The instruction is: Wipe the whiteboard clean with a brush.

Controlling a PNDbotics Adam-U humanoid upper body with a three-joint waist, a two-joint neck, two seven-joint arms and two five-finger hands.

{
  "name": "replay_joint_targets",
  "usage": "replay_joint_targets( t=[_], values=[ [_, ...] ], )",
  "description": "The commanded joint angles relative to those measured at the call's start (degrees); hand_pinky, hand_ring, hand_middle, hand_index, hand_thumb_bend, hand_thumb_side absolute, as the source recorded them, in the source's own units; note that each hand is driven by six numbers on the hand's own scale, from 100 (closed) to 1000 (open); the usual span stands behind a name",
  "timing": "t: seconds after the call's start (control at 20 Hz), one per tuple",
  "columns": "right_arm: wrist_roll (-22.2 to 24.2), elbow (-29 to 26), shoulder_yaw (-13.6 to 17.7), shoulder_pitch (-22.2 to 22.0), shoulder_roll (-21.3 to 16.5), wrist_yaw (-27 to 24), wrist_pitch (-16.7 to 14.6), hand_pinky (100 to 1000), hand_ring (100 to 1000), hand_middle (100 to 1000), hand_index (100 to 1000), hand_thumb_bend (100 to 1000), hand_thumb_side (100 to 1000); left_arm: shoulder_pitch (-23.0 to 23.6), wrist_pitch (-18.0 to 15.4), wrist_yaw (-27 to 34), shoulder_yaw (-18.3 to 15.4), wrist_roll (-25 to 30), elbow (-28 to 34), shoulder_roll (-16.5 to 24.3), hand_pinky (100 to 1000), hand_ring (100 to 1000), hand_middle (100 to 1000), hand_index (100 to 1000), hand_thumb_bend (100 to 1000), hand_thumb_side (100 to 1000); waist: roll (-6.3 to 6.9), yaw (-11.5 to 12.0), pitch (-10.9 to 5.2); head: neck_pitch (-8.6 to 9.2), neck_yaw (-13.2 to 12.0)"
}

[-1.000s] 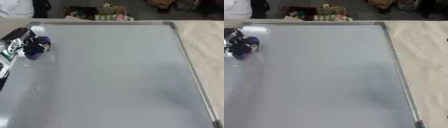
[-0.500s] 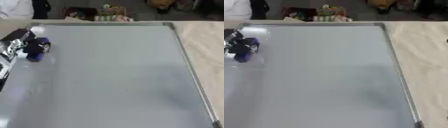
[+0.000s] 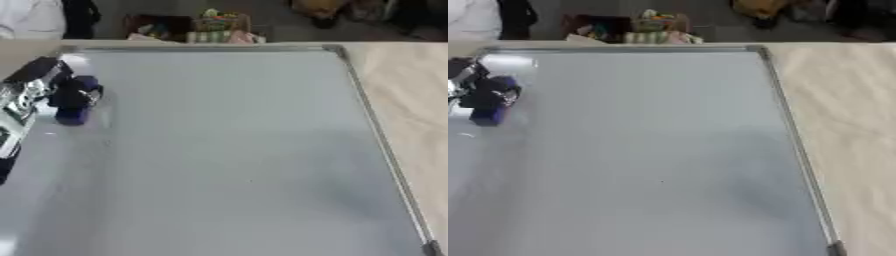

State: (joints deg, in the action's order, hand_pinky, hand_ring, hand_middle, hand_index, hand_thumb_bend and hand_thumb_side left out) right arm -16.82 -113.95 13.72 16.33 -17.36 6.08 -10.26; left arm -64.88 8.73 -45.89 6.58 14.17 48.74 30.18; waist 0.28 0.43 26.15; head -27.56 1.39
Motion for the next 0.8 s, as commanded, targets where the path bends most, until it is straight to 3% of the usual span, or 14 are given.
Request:
replay_joint_targets(
  t=[0.05, 0.45, 0.8],
  values=[
    [0.0, -0.6, 0.4, 0.3, -0.5, -0.2, -0.1, 873, 833, 620, 873, 100, 1000, -1.0, -0.3, -0.2, 0.2, -0.1, -0.1, 0.3, 575, 559, 355, 278, 239, 432, 0.04, -0.2, -1.09, 0.70, -0.1],
    [-0.1, -0.6, 0.5, 0.3, -0.5, -0.3, -0.1, 873, 833, 619, 873, 100, 1000, -1.1, -0.7, 0.1, 0.4, -0.2, 0.0, -0.1, 564, 550, 351, 277, 206, 345, -0.02, -0.3, -1.08, 0.65, -0.2],
    [-0.1, -0.6, 0.5, 0.3, -0.4, -0.3, 0.0, 873, 833, 617, 872, 100, 1000, -1.4, -1.3, -0.1, 1.3, 0.0, 0.4, -0.9, 546, 528, 321, 277, 187, 350, -0.01, -0.4, -1.15, 0.58, -0.6]
  ],
)
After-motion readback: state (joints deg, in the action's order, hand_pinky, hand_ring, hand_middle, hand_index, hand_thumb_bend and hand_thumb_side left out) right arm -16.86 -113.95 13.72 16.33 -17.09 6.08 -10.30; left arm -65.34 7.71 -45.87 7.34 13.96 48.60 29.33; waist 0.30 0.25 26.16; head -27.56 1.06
